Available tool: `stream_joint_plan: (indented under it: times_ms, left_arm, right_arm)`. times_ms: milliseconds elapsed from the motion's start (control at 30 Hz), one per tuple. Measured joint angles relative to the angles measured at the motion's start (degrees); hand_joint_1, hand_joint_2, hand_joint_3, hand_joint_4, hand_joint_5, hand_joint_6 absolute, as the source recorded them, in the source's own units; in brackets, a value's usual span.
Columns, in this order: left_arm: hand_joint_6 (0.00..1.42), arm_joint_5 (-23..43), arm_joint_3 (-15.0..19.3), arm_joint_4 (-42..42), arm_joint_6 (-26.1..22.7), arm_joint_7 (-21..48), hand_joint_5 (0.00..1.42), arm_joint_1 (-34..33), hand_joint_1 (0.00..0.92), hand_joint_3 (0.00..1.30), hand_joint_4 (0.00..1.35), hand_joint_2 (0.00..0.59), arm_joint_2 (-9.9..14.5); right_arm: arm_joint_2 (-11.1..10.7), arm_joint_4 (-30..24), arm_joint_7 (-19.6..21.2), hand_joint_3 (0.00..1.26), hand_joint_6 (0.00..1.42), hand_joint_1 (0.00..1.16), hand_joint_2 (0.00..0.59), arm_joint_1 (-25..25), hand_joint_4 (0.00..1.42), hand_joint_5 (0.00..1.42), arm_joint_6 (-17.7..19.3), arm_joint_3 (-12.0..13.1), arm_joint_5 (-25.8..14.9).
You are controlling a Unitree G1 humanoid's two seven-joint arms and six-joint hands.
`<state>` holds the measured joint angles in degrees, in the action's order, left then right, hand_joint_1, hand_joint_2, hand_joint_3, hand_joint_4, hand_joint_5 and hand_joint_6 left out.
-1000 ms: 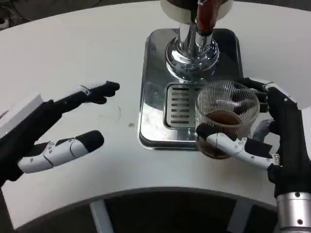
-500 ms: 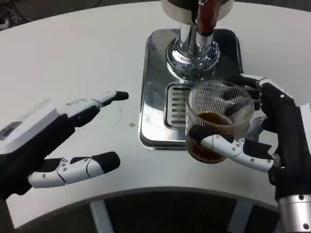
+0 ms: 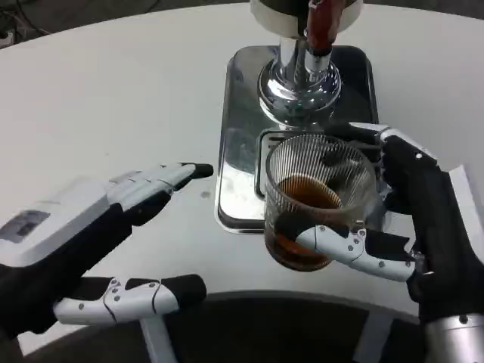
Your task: Grasp the cup under the faucet to collect the drink, then remove the cup.
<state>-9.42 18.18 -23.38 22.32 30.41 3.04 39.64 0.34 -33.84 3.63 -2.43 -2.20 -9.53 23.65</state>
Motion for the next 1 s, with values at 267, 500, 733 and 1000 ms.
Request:
stream_joint_plan:
  times_ms: [267,500,733,1000]
  left_arm:
    - [0.03,-0.7,3.0,-4.8,-2.4,0.0,0.00,4.7,0.000,0.02,0.00,0.124,0.1]
    - [0.02,-1.0,6.2,-7.8,-3.6,0.0,0.00,8.2,0.000,0.01,0.00,0.121,0.3]
    - [0.01,-1.0,8.1,-10.1,-4.1,0.2,0.00,11.1,0.000,0.00,0.00,0.119,0.3]
    - [0.01,-0.1,9.5,-11.4,-2.8,0.9,0.00,14.0,0.000,0.00,0.00,0.119,0.3]
  right_arm:
    - [-1.7,-0.4,-4.3,0.87,1.31,1.04,0.097,-0.4,0.99,1.15,0.0,-1.7,-1.5]
    - [-3.8,-0.7,-7.4,0.89,1.32,1.04,0.097,0.1,1.00,1.16,0.0,-2.3,-2.3]
    - [-5.1,-2.4,-9.4,0.89,1.32,1.04,0.097,1.0,1.00,1.17,0.0,-2.8,-3.2]
    - [-6.3,-3.0,-11.1,0.89,1.32,1.04,0.097,0.9,1.00,1.18,0.0,-2.4,-4.6]
